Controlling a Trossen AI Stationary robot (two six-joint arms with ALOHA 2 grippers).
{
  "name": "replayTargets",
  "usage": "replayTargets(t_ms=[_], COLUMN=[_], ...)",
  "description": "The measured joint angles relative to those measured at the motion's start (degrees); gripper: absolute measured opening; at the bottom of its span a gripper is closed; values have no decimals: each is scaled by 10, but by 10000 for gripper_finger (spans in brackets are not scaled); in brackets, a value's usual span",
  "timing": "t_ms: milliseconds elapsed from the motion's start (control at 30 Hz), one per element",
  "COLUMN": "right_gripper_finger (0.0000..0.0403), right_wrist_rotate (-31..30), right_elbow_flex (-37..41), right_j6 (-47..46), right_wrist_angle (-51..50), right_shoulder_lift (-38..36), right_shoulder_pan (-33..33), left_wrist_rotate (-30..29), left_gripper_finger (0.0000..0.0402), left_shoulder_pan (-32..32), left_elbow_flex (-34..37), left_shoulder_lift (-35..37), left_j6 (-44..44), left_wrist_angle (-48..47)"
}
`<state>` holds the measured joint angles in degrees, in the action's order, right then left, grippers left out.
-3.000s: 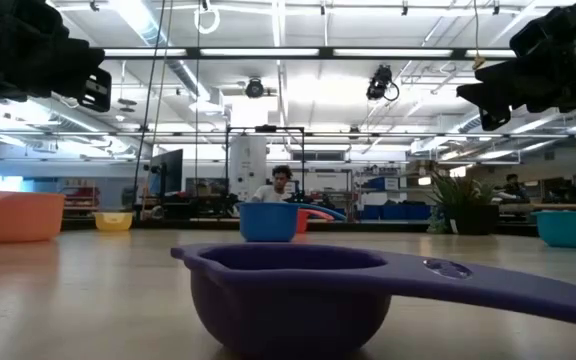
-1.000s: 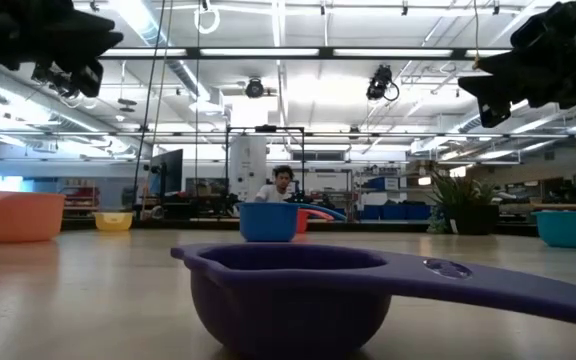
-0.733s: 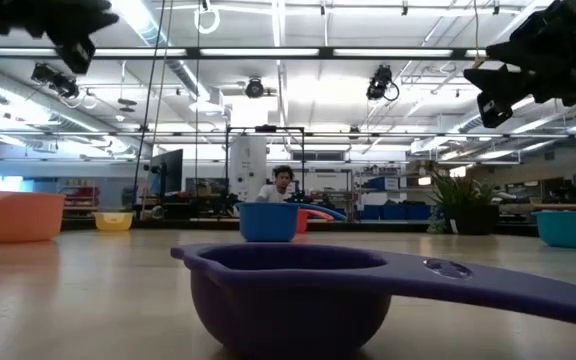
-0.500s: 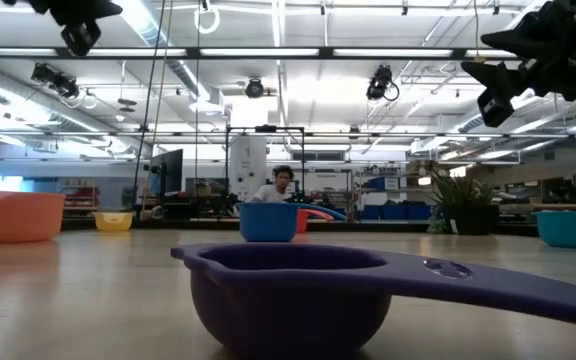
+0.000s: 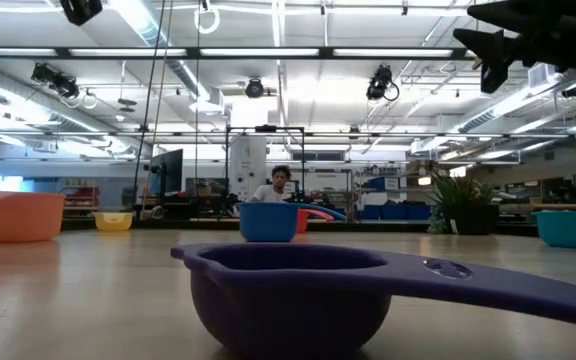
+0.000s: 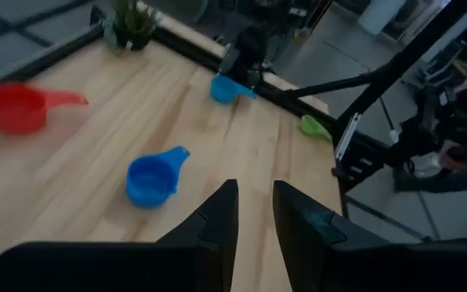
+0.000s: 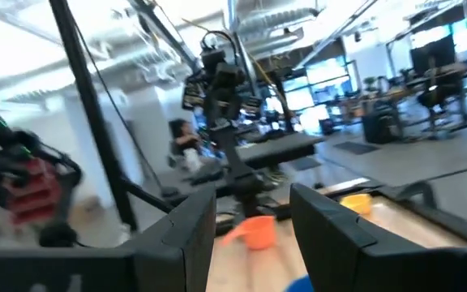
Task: Nest measuring cups in basket
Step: Adjust the red measuring cup
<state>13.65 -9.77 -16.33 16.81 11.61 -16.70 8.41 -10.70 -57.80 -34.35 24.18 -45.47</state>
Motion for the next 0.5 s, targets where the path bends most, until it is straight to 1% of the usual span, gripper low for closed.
replayTargets(t_ms=[67,167,300,367,500], right_gripper_finger=[164,164,164,164,164], right_wrist_rotate=[-19,-41,-57,-62,-67], right_elbow_flex=[-28,-80,-158,-198,-277], right_j6=[26,53,76,77,76], right_wrist_angle=[-36,-125,-229,-267,-305], right_shoulder_lift=[14,47,112,149,236], right_shoulder_pan=[0,0,0,0,0], left_wrist_rotate=[0,0,0,-1,-12], left_gripper_finger=[87,87,87,87,87], left_shoulder_pan=[0,0,0,0,0], left_elbow_flex=[-2,-3,-3,-3,-3], left_shoulder_lift=[0,-1,-2,-2,-2], left_j6=[26,54,62,63,62], left_wrist_angle=[-24,-54,-60,-60,-59])
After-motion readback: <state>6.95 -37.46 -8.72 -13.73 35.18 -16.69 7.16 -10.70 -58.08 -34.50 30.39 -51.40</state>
